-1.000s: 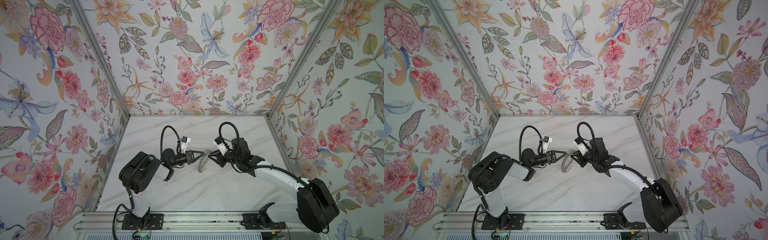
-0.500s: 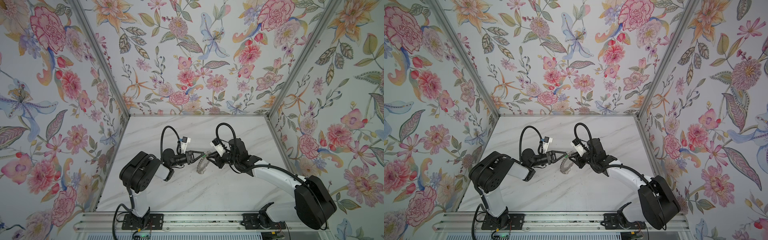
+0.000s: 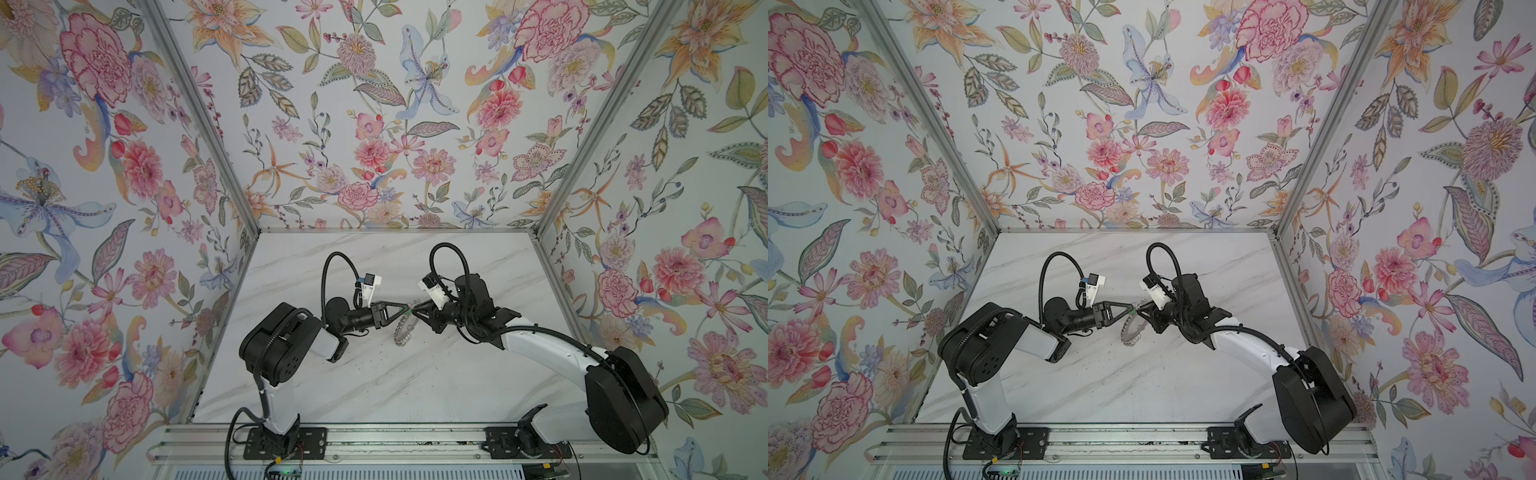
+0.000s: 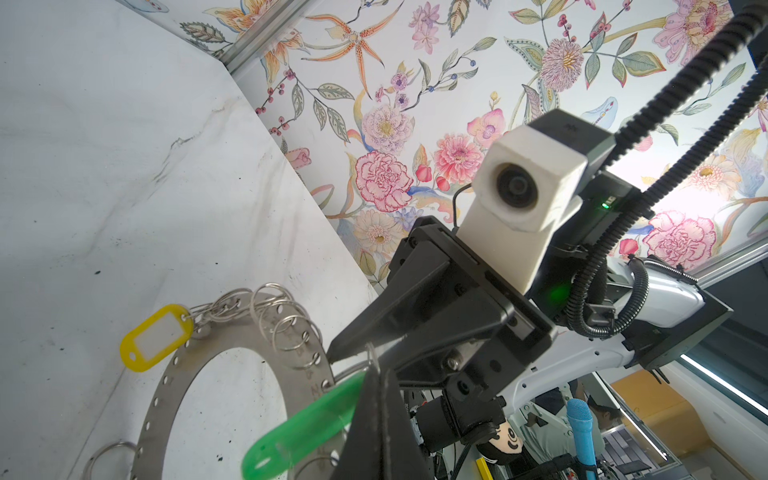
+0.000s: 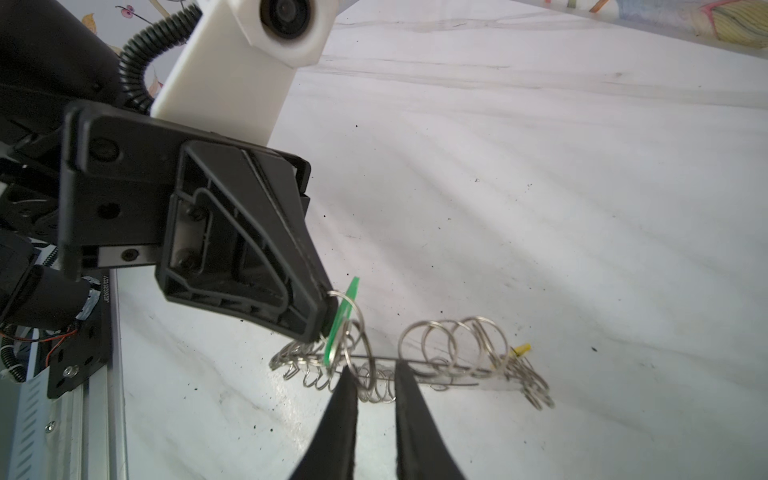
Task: Remove the keys from the keyring
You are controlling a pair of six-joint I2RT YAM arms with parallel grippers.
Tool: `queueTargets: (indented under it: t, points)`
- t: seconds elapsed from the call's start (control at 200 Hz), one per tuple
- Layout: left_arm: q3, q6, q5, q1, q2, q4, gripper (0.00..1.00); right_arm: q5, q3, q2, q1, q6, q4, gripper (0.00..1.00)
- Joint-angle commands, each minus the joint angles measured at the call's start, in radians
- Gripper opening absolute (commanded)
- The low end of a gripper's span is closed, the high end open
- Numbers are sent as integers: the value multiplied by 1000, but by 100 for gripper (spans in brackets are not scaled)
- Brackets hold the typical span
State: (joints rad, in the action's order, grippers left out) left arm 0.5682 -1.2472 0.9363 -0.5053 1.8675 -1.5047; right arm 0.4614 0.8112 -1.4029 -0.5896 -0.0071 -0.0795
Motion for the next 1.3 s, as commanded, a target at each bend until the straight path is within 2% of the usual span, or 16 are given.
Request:
queueTargets:
  t: [0.0, 0.475, 0.831, 1.151, 1.296]
  points:
    - [14, -13, 18, -10, 18, -199, 0, -12, 36, -9, -6, 2, -7, 19]
    - [36, -26, 27, -19, 40, -210, 0, -17, 120, -62, -29, -57, 120, 19]
    - [37, -25, 28, -20, 45, -209, 0, -73, 158, -47, -37, -85, 173, 21]
    - [18, 3, 16, -23, 32, -197, 0, -80, 148, -31, -42, -87, 181, 5]
    - [-10, 30, -18, -13, 5, -162, 0, -98, 136, -14, -38, -91, 192, 3]
